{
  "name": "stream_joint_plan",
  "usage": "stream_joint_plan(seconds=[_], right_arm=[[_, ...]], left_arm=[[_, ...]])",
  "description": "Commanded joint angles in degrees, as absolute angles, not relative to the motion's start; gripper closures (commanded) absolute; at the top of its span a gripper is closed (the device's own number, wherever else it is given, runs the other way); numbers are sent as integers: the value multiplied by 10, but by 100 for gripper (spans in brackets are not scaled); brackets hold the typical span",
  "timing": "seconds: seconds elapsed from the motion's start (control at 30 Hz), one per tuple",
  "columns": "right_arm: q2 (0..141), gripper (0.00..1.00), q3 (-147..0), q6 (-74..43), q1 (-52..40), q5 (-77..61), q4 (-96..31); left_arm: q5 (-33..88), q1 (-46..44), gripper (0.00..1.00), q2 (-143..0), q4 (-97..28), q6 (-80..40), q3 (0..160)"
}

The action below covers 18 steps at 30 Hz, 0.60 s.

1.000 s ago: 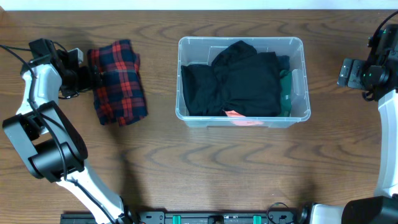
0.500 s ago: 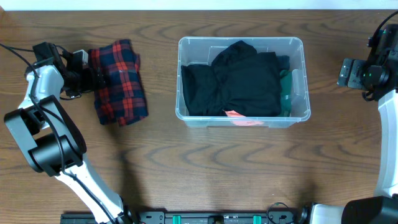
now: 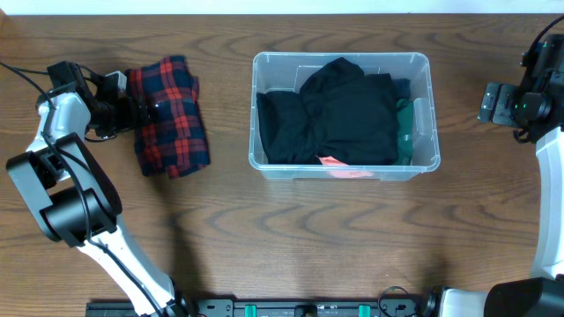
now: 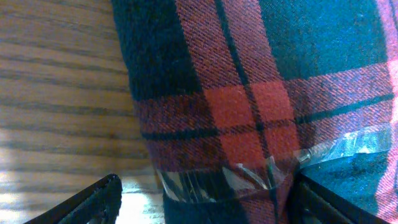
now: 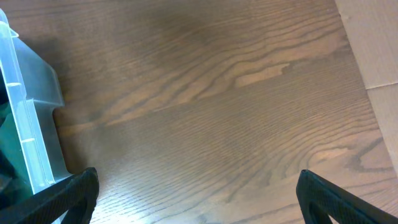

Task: Pack container
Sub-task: 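Grasp the taped red plaid shirt's top edge with the left gripper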

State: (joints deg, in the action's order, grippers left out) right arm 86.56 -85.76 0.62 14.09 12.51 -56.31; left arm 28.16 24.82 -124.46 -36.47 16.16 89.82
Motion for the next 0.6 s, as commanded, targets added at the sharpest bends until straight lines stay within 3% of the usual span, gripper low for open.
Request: stream_joint_plan(seconds=[0.0, 0.27, 0.57], right_arm=[[866, 1, -861, 0, 142, 133, -564], [866, 1, -861, 0, 142, 133, -564], [866, 1, -861, 0, 142, 133, -564]], left_arm=[[264, 240, 15, -1287, -372, 173, 889], [263, 240, 16, -1287, -363, 173, 861], [263, 240, 55, -1287, -368, 173, 854]])
